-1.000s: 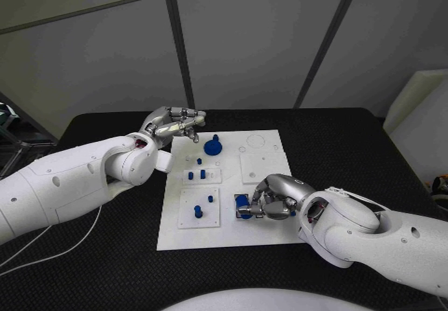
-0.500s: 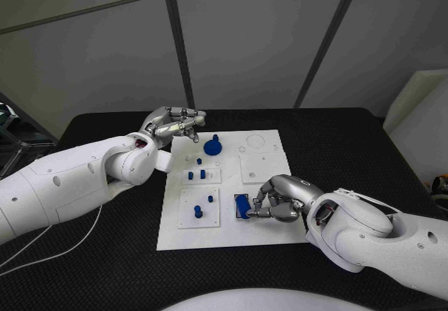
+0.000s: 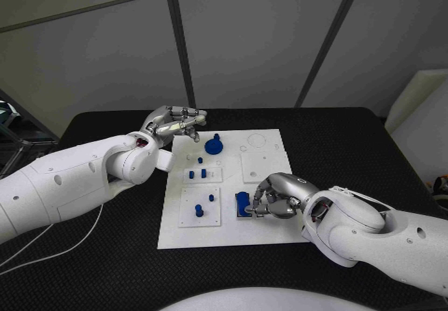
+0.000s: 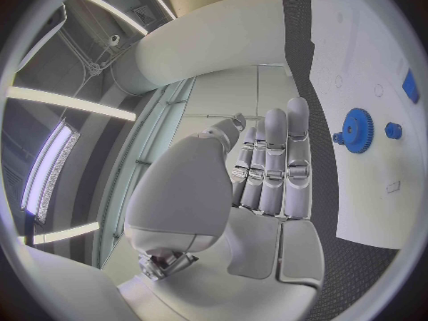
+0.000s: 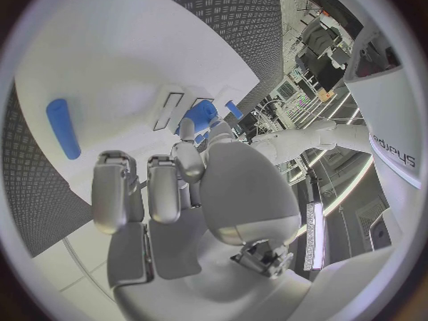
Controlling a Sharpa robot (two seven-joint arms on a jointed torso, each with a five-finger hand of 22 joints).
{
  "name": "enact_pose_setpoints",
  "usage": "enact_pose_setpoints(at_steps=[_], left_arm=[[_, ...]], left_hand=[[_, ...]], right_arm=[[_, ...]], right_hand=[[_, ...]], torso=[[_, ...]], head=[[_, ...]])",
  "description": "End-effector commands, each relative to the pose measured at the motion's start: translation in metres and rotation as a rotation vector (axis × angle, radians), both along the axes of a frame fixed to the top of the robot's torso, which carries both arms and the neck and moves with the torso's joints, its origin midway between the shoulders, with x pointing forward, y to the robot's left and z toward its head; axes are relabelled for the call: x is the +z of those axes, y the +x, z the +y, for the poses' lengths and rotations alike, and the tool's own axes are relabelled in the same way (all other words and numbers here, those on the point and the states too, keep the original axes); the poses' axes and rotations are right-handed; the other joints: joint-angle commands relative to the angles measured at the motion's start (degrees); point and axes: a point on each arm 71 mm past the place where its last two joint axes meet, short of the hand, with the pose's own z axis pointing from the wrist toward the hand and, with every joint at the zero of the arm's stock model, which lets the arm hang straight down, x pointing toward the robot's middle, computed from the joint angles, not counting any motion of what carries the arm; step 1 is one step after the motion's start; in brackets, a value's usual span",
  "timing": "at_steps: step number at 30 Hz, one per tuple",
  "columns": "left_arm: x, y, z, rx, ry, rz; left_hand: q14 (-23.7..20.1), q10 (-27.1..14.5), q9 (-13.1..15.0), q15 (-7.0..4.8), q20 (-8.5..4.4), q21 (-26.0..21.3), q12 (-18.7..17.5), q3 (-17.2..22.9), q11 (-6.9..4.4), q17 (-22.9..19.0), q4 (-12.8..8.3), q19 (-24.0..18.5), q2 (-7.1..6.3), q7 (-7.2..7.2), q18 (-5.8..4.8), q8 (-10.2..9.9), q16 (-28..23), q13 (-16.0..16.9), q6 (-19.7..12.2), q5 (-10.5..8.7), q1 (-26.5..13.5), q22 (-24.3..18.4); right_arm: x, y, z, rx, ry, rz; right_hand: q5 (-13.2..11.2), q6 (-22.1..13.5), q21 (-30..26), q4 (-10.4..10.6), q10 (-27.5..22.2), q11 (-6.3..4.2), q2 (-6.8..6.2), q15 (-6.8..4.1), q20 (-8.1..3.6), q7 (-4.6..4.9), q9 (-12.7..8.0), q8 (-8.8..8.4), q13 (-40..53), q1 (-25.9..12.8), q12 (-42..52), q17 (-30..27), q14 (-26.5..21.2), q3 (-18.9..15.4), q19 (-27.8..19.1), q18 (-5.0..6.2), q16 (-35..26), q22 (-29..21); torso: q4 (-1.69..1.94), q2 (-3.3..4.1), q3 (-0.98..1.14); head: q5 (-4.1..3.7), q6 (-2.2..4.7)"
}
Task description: Assemble the parts on the task board
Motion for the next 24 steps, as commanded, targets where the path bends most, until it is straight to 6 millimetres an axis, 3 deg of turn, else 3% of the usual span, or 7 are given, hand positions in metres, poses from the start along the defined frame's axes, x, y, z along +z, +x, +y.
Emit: enact_pose_setpoints(at_steps=[1,10,14,17,24], left_arm=[[0.0014,0.0,-0.0018,-0.015,-0.004,-0.005],[0.001,0.0004,-0.0024,-0.016,-0.004,-0.004],[0.0007,0.0006,-0.0021,-0.015,-0.003,-0.002],[0.0006,0.0007,-0.002,-0.015,-0.003,-0.002],[0.0004,0.0007,-0.0018,-0.014,-0.002,-0.001]], left_hand=[[-0.23,-0.41,-0.02,-0.02,0.32,-0.26,0.27,-0.2,0.14,-0.08,0.12,0.14,-0.07,-0.06,-1.0,-0.03,0.24,-0.05,-0.36,0.06,-0.64,-0.06],[-0.23,-0.41,-0.02,-0.02,0.32,-0.26,0.27,-0.2,0.14,-0.08,0.12,0.14,-0.07,-0.06,-1.0,-0.03,0.24,-0.05,-0.36,0.06,-0.64,-0.06],[-0.23,-0.49,-0.02,-0.01,0.32,-0.29,0.32,-0.23,0.14,-0.11,0.14,0.2,-0.03,-0.05,-0.99,-0.03,0.3,-0.06,-0.44,0.07,-0.61,-0.09],[-0.23,-0.49,-0.02,-0.01,0.32,-0.29,0.32,-0.23,0.14,-0.11,0.14,0.2,-0.03,-0.05,-0.99,-0.03,0.3,-0.06,-0.44,0.07,-0.61,-0.09],[-0.24,-0.57,-0.04,-0.01,0.33,-0.31,0.34,-0.27,0.16,-0.13,0.12,0.22,-0.08,-0.01,-0.99,-0.07,0.33,-0.07,-0.55,0.07,-0.57,-0.12]], right_arm=[[-0.0001,0.0026,0.0009,-0.002,0.002,-0.012],[-0.0045,0.0059,0.006,0.012,-0.014,0.005],[-0.0069,0.0066,0.0069,0.023,-0.032,0.02],[-0.0084,0.0069,0.0073,0.029,-0.043,0.03],[-0.0099,0.0076,0.0094,0.042,-0.052,0.036]], right_hand=[[0.39,-0.01,0.36,0.31,0.48,0.05,0.35,-0.32,-0.28,-0.29,0.06,0.33,0.15,0.39,0.32,1.82,3.59,-0.08,0.14,-0.02,0.33,8.27],[-0.34,0.04,0.27,-0.43,0.54,-0.05,-0.14,-0.41,-0.38,-0.36,0.13,0.46,0.32,2.04,0.34,1.87,3.6,-0.41,0.07,0.01,0.34,8.21],[-3.06,0.08,-0.01,-1.99,0.47,-0.11,-0.67,-0.48,-0.46,-0.4,0.18,0.57,0.41,4.76,0.21,1.76,3.57,-0.54,-0.17,0.08,0.23,7.99],[-6.61,0.12,-0.1,-2.99,0.43,-0.13,-0.54,-0.5,-0.49,-0.43,0.16,0.58,0.45,6.51,0.1,1.75,3.55,-0.3,-0.25,0.1,0.19,7.93],[-9.27,0.35,-0.27,-4.55,0.59,-0.24,0.14,-0.57,-0.53,-0.56,0.06,0.53,0.85,9.19,0.37,1.94,3.59,0.68,-0.38,0.15,0.27,7.83]], torso=[[-0.11,0.01,-0.02],[-0.19,-0.06,0.05],[-0.13,-0.03,-0.01],[-0.15,-0.04,0.01],[-0.14,-0.01,0.02]], head=[[0.12,-0.09],[0.32,-0.27],[0.31,-0.31],[0.33,-0.39],[0.44,-0.56]])
